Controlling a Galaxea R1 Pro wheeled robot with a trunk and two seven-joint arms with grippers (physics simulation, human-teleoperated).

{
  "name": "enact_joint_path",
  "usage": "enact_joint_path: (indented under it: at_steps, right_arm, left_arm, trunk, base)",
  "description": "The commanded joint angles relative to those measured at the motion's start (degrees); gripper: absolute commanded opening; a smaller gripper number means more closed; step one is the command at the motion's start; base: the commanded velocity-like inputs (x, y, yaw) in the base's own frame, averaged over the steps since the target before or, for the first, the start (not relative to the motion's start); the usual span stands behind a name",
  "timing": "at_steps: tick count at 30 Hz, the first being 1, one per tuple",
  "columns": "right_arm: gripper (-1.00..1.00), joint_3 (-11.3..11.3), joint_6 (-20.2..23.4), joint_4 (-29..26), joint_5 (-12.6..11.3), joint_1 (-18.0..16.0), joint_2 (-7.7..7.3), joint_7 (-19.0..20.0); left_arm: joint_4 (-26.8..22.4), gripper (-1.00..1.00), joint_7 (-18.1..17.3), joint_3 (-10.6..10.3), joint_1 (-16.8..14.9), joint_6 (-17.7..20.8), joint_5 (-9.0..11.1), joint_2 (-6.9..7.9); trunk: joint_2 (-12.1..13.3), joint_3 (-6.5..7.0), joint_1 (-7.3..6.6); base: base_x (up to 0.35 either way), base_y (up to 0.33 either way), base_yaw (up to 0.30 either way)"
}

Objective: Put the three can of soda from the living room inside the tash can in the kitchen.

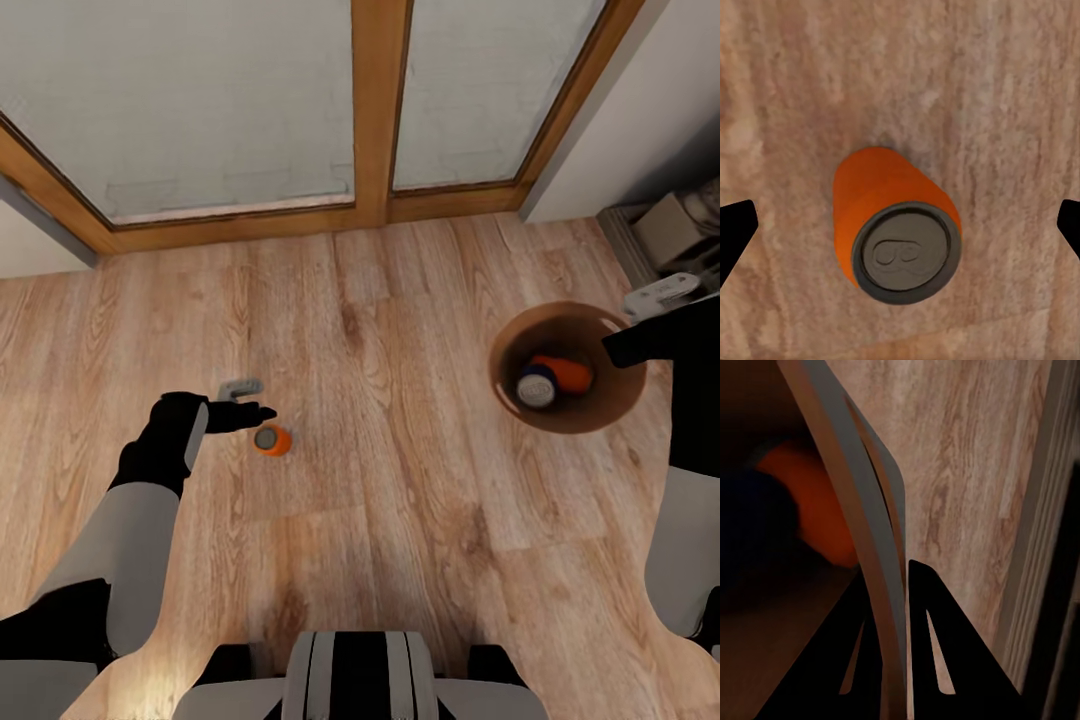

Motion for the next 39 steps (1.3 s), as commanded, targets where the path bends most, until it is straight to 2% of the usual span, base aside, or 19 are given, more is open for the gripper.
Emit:
enact_joint_path:
  at_steps: [1,11,16,26,32,39]
  right_arm:
    - [-1.00,0.2,0.0,0.0,0.1,0.0,0.00,0.3]
    - [-1.00,0.6,0.0,0.0,0.2,0.0,-0.01,0.3]
    - [-1.00,0.7,0.0,0.0,0.2,0.0,-0.01,0.3]
    - [-1.00,0.8,0.0,0.0,0.2,0.1,0.06,0.3]
    - [-1.00,0.8,0.0,0.0,0.2,0.1,0.04,0.3]
    - [-1.00,1.1,0.0,0.0,0.2,0.1,0.09,0.3]
  left_arm:
    - [0.0,1.00,0.0,0.0,0.0,0.0,0.0,0.05]
    - [-0.1,1.00,0.1,0.0,0.0,0.0,0.0,0.08]
    - [0.0,1.00,0.1,0.0,0.0,-0.1,0.0,-0.05]
    - [0.0,1.00,0.1,0.0,0.0,0.0,0.0,-0.23]
    - [0.0,1.00,0.1,0.0,0.0,0.0,0.0,-0.35]
    - [-0.1,1.00,0.1,0.0,0.0,-0.1,0.0,-0.41]
  trunk:
    - [0.0,-0.09,-0.01]
    - [0.0,-0.95,-0.01]
    - [-2.0,-2.28,1.09]
    - [-2.0,-3.14,1.09]
    - [-4.4,-4.74,2.41]
    - [-4.4,-5.34,2.41]
  base:
    - [0.000,0.000,0.000]
    - [0.000,0.000,0.000]
    - [0.000,0.000,0.000]
    - [0.000,0.000,0.000]
    - [0.000,0.000,0.000]
    - [0.000,0.000,0.000]
